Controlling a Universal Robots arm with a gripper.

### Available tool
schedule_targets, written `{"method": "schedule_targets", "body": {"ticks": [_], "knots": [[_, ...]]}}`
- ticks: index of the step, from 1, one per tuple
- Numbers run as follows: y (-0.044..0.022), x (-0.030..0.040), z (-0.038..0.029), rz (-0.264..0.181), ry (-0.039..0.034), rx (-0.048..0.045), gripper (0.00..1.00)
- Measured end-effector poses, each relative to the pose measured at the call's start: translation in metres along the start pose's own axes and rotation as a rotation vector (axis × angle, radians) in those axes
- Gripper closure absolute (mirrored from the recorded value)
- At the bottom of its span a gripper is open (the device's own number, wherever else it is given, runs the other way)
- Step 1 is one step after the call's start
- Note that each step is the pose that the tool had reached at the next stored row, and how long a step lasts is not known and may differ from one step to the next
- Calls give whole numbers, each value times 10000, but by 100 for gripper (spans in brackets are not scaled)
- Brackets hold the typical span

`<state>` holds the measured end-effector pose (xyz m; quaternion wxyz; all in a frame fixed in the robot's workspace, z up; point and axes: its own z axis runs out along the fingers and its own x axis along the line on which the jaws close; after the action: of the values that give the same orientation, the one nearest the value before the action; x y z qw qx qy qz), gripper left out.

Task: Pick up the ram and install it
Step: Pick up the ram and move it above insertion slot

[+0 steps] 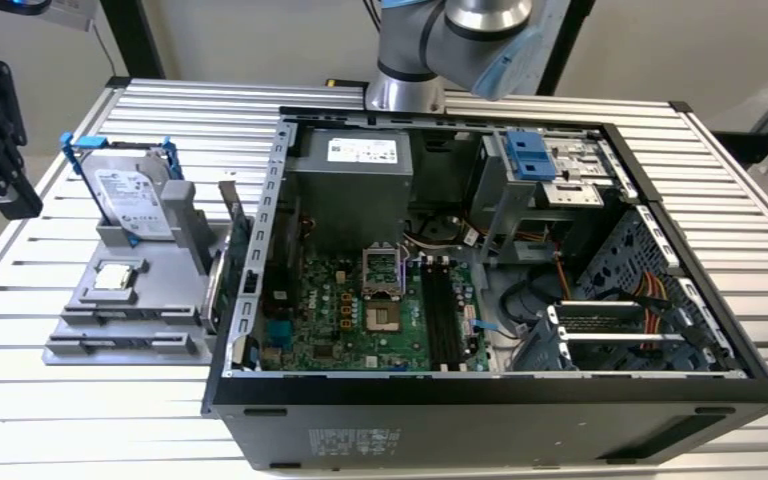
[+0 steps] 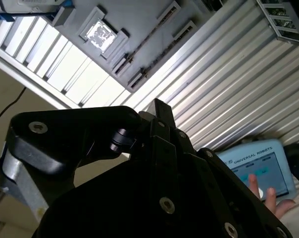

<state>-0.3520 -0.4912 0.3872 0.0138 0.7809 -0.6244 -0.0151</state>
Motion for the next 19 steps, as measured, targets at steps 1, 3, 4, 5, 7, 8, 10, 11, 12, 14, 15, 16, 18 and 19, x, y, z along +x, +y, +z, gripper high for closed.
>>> {"method": "schedule_targets", "body": {"ticks": [1, 3, 4, 5, 7, 8, 10, 11, 12, 14, 15, 16, 18, 19], "knots": [[0, 0, 0, -21, 0, 0, 100], [0, 0, 0, -64, 3, -1, 100], [0, 0, 0, -85, 3, -1, 100], [0, 0, 0, -107, 4, -1, 100], [0, 0, 0, -148, 6, -1, 100], [0, 0, 0, -170, 7, -1, 100], [0, 0, 0, -213, 8, -2, 100], [0, 0, 0, -235, 9, -2, 100], [0, 0, 0, -256, 10, -2, 100], [0, 0, 0, -296, 12, -2, 0], [0, 0, 0, -318, 13, -2, 0], [0, 0, 0, -338, 13, -2, 0], [0, 0, 0, -383, 16, -3, 0], [0, 0, 0, -403, 16, -3, 0]]}}
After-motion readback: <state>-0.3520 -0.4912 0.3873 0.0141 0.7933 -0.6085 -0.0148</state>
